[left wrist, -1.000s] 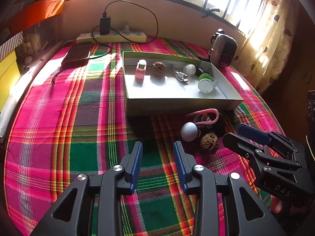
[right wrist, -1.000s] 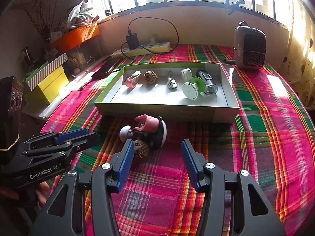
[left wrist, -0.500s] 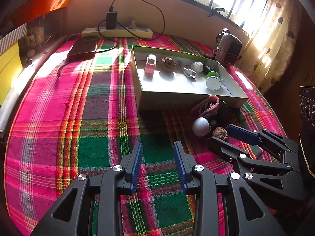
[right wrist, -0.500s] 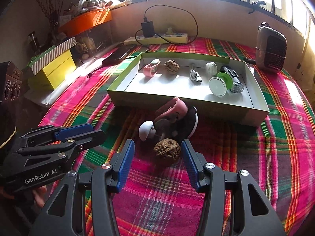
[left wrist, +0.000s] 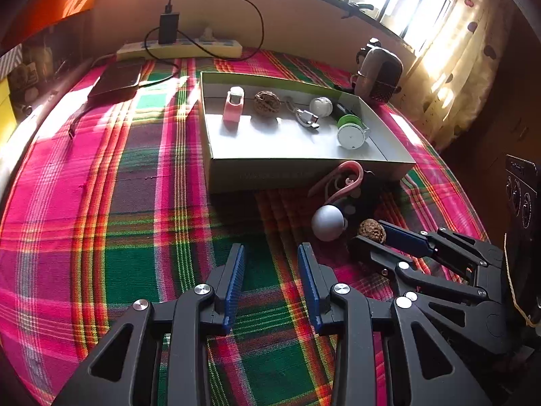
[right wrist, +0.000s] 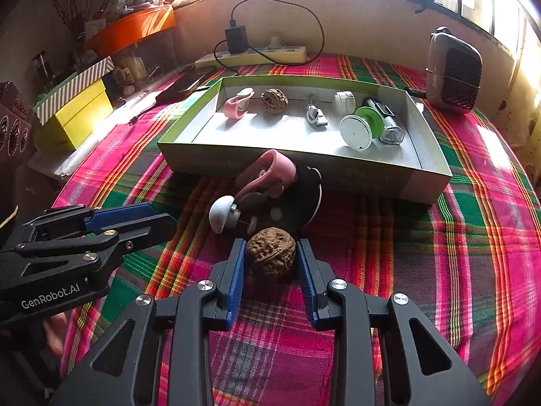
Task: Organize objects
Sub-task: 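Move the right tool toward the second walnut while the left tool approaches the white ball, then close the right tool on the walnut while the left tool grasps the white ball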
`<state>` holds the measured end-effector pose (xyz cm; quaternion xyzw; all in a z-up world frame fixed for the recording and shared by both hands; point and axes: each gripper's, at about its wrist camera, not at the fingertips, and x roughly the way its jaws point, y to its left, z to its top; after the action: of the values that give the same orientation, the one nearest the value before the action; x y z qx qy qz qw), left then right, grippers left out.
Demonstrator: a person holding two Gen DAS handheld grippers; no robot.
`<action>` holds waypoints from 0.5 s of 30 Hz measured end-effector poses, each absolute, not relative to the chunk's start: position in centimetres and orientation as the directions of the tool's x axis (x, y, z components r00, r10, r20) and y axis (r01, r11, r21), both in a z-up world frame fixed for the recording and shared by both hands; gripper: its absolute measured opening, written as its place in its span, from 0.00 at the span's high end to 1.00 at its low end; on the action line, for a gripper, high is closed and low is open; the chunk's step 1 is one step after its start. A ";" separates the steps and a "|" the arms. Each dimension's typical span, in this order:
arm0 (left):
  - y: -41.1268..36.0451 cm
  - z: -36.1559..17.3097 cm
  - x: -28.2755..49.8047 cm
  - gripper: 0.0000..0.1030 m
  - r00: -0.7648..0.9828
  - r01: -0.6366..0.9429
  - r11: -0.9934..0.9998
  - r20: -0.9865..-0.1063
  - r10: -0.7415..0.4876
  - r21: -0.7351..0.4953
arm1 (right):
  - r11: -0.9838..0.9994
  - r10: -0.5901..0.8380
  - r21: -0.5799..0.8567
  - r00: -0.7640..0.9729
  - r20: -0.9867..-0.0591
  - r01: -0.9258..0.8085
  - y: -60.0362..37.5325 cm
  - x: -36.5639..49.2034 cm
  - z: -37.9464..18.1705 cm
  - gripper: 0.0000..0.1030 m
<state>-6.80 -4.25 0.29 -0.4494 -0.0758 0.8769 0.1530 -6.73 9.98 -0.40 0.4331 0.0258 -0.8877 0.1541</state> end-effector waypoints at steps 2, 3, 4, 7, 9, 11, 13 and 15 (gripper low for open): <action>-4.0 0.3 -6.9 0.70 -0.546 -0.209 -0.938 -0.763 0.346 -0.275 | -0.952 -0.252 0.090 -0.578 -0.776 0.294 10.2 -6.6 -0.4 0.70; -3.8 0.3 -7.0 0.70 -0.543 -0.213 -0.936 -0.763 0.352 -0.280 | -0.952 -0.251 0.090 -0.579 -0.776 0.292 10.3 -6.6 -0.4 0.70; -3.7 0.3 -7.1 0.70 -0.539 -0.218 -0.934 -0.762 0.358 -0.284 | -0.953 -0.247 0.088 -0.580 -0.776 0.289 10.5 -6.5 -0.4 0.70; -3.3 0.4 -7.3 0.70 -0.529 -0.237 -0.922 -0.756 0.386 -0.305 | -0.955 -0.238 0.078 -0.583 -0.777 0.286 10.9 -6.2 -0.3 0.70; -3.1 0.6 -7.4 0.70 -0.525 -0.247 -0.914 -0.748 0.406 -0.323 | -0.958 -0.227 0.070 -0.587 -0.777 0.277 11.4 -5.9 -0.3 0.70; -2.9 0.6 -7.7 0.69 -0.521 -0.251 -0.909 -0.745 0.417 -0.333 | -0.961 -0.221 0.073 -0.588 -0.778 0.265 12.0 -5.8 -0.3 0.70; -2.6 0.7 -7.9 0.67 -0.514 -0.266 -0.904 -0.744 0.427 -0.336 | -0.964 -0.217 0.076 -0.590 -0.777 0.254 12.7 -5.6 -0.2 0.70; -2.1 0.8 -8.1 0.66 -0.508 -0.280 -0.901 -0.745 0.432 -0.332 | -0.967 -0.212 0.078 -0.592 -0.778 0.244 13.3 -5.5 -0.2 0.70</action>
<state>-8.13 -2.13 0.76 -0.4514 -0.0843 0.8641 0.2059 -5.45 13.32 -0.19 0.4333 0.0184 -0.8919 0.1280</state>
